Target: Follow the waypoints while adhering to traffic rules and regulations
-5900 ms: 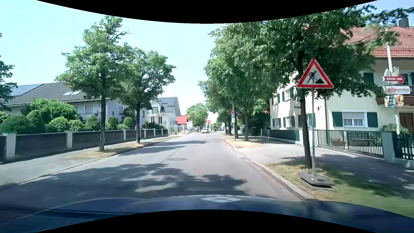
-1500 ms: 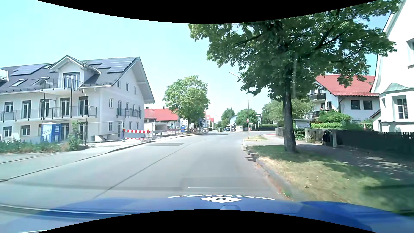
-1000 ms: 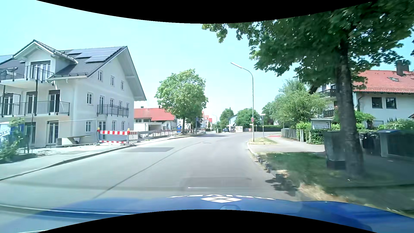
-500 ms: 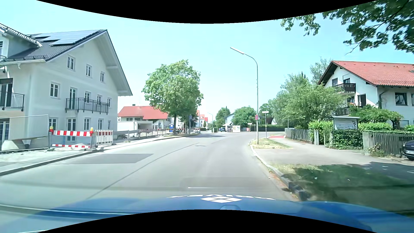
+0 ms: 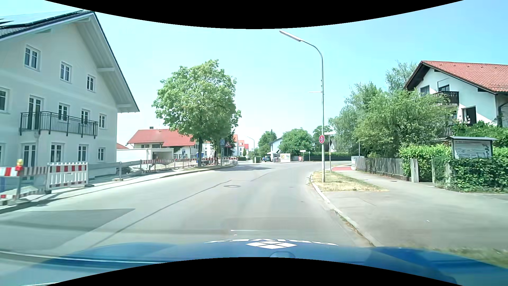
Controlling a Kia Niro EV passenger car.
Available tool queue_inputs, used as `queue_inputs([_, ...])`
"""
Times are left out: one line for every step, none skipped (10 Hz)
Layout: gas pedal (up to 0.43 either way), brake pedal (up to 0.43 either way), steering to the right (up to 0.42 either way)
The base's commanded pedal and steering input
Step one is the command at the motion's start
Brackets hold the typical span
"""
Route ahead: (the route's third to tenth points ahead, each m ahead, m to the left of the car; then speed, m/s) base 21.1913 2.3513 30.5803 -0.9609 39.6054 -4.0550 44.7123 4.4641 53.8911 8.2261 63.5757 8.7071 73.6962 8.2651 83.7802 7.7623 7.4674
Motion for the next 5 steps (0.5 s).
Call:
queue_inputs([0.0,0.122,0.031])
queue_inputs([0.0,0.14,0.033])
queue_inputs([0.0,0.14,0.034])
queue_inputs([0.0,0.14,0.035])
queue_inputs([0.0,0.152,0.038])
